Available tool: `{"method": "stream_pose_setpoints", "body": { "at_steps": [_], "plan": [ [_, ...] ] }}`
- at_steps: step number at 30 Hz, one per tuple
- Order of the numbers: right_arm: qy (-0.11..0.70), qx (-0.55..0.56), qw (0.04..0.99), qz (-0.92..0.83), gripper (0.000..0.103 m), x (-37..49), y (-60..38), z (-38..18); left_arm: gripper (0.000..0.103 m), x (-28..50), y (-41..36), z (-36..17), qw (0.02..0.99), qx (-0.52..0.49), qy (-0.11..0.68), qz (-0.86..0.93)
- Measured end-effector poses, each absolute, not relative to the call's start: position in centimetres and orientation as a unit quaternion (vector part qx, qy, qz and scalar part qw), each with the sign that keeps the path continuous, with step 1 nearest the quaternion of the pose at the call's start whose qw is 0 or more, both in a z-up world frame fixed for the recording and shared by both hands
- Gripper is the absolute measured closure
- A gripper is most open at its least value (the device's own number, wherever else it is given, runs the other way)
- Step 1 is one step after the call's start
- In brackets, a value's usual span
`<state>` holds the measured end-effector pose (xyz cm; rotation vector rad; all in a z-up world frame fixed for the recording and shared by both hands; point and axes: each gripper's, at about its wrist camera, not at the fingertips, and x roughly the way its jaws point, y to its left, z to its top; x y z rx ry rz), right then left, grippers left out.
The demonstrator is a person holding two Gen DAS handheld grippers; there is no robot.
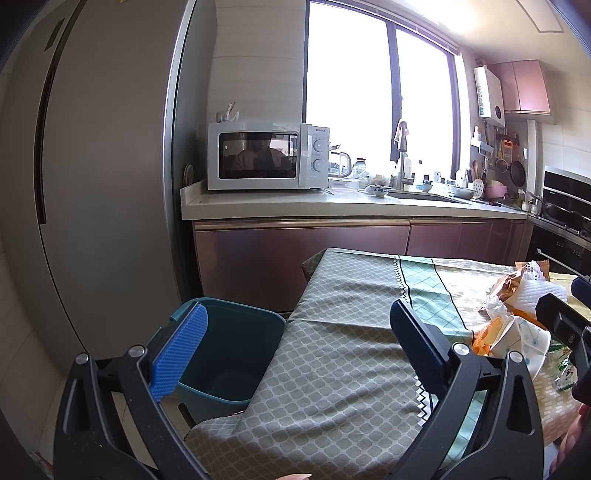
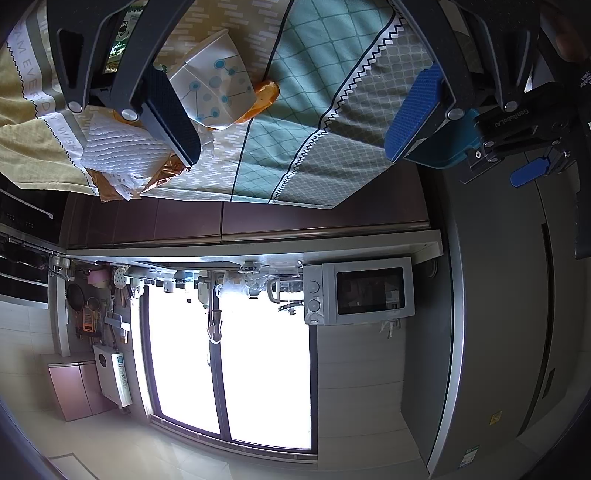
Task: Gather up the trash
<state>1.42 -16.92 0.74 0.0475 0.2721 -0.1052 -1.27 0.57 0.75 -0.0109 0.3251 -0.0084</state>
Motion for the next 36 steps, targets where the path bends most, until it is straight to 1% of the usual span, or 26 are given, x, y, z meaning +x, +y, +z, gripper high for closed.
{"method": "stream_pose_setpoints", "body": {
  "at_steps": [36],
  "plan": [
    [0.135, 0.024, 0.989, -0.052, 0.006, 1.1, -16.91, 0.78, 0.006, -1.6, 0.18, 0.23, 0.986, -0.014, 0.165, -0.011]
  ]
}}
